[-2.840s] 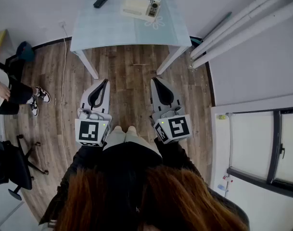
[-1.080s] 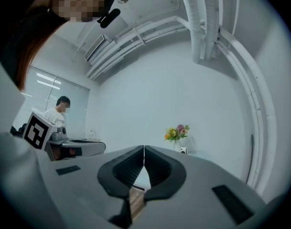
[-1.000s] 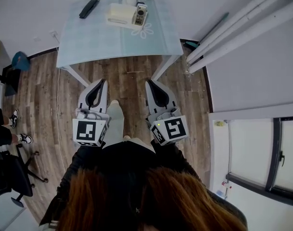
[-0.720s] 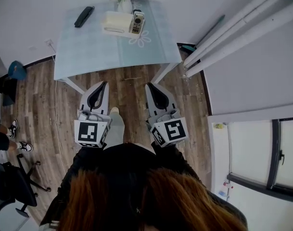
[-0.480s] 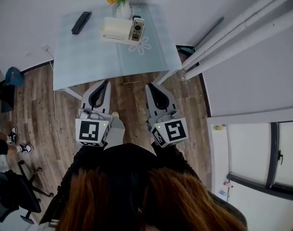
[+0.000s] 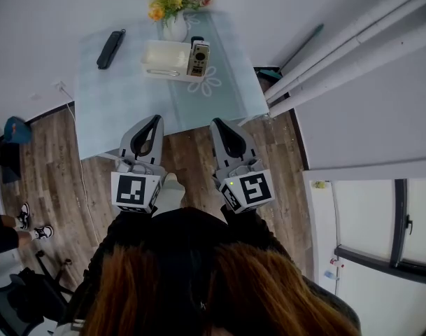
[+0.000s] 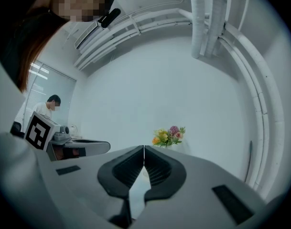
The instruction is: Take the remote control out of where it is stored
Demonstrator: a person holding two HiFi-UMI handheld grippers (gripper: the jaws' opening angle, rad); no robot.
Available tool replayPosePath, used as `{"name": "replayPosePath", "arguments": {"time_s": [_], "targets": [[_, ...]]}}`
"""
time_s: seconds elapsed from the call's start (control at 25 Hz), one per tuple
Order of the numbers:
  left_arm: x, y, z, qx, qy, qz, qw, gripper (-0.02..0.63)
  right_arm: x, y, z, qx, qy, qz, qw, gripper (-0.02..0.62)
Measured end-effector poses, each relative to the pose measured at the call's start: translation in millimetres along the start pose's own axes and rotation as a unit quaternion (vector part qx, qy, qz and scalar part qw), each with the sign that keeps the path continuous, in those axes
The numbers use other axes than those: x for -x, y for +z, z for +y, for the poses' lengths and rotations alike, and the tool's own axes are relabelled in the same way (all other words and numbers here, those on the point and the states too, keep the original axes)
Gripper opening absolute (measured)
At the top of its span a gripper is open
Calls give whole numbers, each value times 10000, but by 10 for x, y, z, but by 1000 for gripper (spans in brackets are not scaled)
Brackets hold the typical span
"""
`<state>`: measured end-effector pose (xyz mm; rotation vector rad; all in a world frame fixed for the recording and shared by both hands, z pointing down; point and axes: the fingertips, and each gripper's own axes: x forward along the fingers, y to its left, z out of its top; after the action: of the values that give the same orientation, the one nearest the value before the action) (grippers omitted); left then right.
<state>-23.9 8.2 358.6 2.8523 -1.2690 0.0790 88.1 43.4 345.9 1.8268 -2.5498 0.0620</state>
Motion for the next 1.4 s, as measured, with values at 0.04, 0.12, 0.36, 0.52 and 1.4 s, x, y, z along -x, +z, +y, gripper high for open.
{"name": "replayPosePath", "arguments": {"time_s": [0.04, 0.12, 0.36, 0.52, 1.4], "targets": [[-46, -4, 48, 22, -12, -1, 10000, 5, -65, 2, -16, 5, -14, 6, 10000, 15], [-142, -4, 146, 43, -35, -12, 10000, 5, -196, 0, -45, 16, -31, 19, 10000, 14], [-385, -1, 426, 40, -52, -18, 10000, 5, -556, -8, -130, 22, -65, 42, 10000, 15], [-506, -11, 587, 57, -50, 1, 10000, 5, -745, -4, -180, 33, -112, 49, 9999, 14], [-702, -176, 826, 170, 72, 219, 9996, 5, -1104, -164, -348, -71, -116, 231, 9996, 15]]}}
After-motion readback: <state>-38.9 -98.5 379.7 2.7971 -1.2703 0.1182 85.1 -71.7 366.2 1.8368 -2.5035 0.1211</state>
